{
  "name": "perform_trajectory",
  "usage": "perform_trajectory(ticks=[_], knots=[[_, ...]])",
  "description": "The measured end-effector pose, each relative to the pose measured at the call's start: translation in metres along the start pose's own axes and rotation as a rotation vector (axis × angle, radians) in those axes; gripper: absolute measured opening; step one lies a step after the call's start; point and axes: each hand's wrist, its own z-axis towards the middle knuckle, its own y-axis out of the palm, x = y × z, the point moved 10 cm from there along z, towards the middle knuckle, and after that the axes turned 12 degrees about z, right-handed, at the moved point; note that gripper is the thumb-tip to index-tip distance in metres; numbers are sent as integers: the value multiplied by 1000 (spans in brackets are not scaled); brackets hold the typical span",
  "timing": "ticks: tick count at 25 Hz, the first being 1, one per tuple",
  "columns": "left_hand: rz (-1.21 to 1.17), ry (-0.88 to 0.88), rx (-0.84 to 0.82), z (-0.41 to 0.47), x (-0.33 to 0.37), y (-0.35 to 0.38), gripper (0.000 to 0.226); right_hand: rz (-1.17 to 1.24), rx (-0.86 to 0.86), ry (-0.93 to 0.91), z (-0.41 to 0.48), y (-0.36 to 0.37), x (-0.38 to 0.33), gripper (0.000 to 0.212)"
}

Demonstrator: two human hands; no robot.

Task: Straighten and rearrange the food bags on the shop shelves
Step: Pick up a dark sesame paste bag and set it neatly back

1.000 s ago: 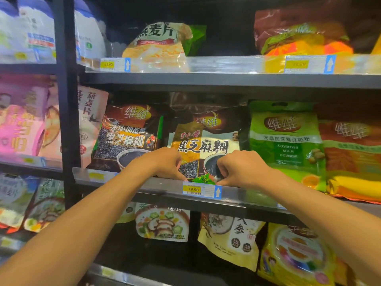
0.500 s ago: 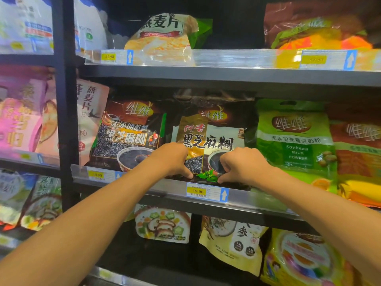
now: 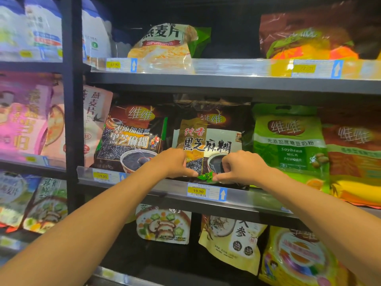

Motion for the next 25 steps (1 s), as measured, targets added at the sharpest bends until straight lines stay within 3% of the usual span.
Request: perform_trajectory(ticks=[5,9,21,25], knots=[[51,-88,51,1,-3,-2,60,3,61,186,2,-2,15,77],[55,-110,52,8,-7,0,73,58,106,261,8,-2,23,76],[-57,-136,19,4,-8,3,65,41,87,285,7,3,24,75],[-119,-106,-48,-10,-3,-1,50,207,-20,264,-7,11,26,71]])
